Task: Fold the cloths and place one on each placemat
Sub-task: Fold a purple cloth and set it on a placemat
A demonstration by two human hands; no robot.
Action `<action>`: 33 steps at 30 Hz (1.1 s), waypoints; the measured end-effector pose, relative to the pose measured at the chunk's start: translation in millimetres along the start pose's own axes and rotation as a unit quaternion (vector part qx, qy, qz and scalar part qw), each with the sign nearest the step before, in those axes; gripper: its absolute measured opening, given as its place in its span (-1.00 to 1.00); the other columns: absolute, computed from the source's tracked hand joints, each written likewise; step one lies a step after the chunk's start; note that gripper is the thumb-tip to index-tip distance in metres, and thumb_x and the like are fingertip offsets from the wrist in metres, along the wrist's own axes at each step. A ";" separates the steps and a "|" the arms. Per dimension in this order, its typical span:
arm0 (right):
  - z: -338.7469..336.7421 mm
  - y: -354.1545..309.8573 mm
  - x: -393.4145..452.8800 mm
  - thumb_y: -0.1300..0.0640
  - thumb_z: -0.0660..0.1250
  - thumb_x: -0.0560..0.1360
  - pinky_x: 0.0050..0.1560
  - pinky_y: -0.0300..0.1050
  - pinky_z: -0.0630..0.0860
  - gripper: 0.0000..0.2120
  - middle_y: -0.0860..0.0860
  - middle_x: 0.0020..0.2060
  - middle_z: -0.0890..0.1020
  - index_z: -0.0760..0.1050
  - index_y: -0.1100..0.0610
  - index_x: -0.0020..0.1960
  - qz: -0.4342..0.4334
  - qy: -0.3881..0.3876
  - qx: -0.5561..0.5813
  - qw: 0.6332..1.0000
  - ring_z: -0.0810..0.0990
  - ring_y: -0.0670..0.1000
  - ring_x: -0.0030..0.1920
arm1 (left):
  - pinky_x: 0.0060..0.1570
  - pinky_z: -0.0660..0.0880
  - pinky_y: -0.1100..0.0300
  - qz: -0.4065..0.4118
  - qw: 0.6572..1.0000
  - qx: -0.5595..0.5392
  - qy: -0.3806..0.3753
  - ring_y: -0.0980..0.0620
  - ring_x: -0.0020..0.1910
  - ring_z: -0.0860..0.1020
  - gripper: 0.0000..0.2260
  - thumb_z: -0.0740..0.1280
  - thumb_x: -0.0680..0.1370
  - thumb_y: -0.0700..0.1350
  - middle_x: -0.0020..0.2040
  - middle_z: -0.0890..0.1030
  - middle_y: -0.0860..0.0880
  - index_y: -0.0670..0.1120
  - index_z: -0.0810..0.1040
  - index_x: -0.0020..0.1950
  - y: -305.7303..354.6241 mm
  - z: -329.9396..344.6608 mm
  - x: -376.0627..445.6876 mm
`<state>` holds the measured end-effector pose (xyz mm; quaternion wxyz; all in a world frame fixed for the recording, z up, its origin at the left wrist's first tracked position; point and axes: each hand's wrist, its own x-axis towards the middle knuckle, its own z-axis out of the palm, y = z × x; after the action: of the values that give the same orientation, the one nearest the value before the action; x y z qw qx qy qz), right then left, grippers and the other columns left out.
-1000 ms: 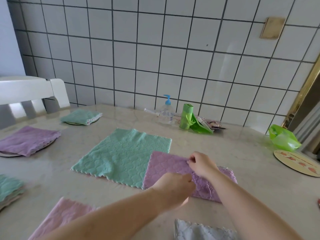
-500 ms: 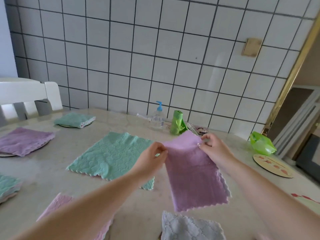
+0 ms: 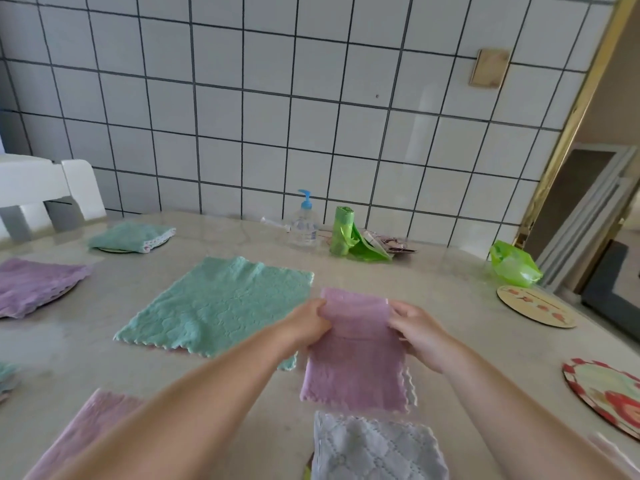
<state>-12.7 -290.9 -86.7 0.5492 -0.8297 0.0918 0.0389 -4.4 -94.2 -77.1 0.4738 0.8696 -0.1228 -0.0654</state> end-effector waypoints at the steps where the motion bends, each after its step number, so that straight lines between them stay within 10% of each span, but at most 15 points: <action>1: 3.0 5.9 -2.4 0.31 0.12 0.47 -0.40 -0.24 0.24 -0.57 0.06 -0.20 0.51 0.44 0.06 0.28 0.005 0.000 0.003 1.000 0.34 -0.05 -0.38 | -0.31 0.45 0.33 -0.017 0.999 -0.051 -0.006 0.03 -0.15 0.49 -0.80 0.17 0.55 -0.28 -0.07 0.51 -0.03 -0.16 0.52 0.10 -3.6 3.6 0.2; 4: 0.3 12.0 -12.6 0.31 0.18 0.53 -0.26 -0.15 0.38 -0.67 0.01 0.15 0.50 0.45 0.05 0.24 -0.013 0.017 0.058 0.998 0.55 0.07 -0.10 | -0.02 0.53 0.14 -0.070 0.978 -0.198 -0.015 -0.04 0.05 0.53 -0.62 0.22 0.54 -0.28 0.11 0.51 -0.03 -0.10 0.38 0.36 -15.5 4.1 1.6; 7: -12.5 26.6 -13.6 0.29 0.28 0.49 0.03 -0.24 0.40 -0.60 0.06 0.30 0.49 0.44 0.03 0.29 -0.079 0.050 -0.061 0.994 0.56 -0.04 0.08 | 0.25 0.37 0.13 -0.038 0.998 -0.050 -0.031 -0.02 0.31 0.39 -0.49 0.29 0.54 -0.16 0.36 0.33 0.04 -0.03 0.23 0.46 -28.7 -6.9 -5.3; 12: -25.4 45.5 -45.5 0.23 0.42 0.42 -0.12 -0.47 0.41 -0.73 -0.18 -0.10 0.55 0.57 -0.15 -0.09 -0.237 0.001 -0.304 0.923 0.55 -0.21 -0.10 | 0.15 0.48 0.20 0.096 0.980 0.156 -0.074 0.15 0.07 0.54 -0.52 0.41 0.46 -0.01 0.28 0.36 0.00 0.03 0.37 0.35 -47.0 -17.5 -43.1; 21: -20.6 61.7 -65.8 0.17 0.38 0.44 -0.10 -0.42 0.42 -0.82 -0.30 -0.15 0.48 0.62 -0.09 -0.04 -0.309 -0.036 -0.373 0.874 0.53 -0.24 -0.10 | 0.00 0.42 0.23 0.192 0.953 0.226 -0.052 0.09 -0.02 0.49 -0.81 0.36 0.47 -0.06 -0.05 0.48 0.05 -0.03 0.60 0.07 -53.6 -2.3 -68.6; 33: -11.1 54.0 -76.6 0.27 0.33 0.42 -0.20 -0.36 0.47 -0.65 -0.28 -0.27 0.63 0.54 -0.21 -0.27 -0.213 0.061 -0.259 0.940 0.59 -0.22 -0.22 | -0.24 0.35 0.31 0.146 0.967 0.204 0.029 0.11 -0.16 0.52 -0.87 0.34 0.49 -0.13 -0.06 0.45 0.06 0.04 0.39 -0.08 -43.6 2.0 -76.0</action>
<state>-98.7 -313.3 -118.5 0.3046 -0.9440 -0.0672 -0.1072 -71.4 -52.2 -115.0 0.2939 0.9221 -0.2454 0.0567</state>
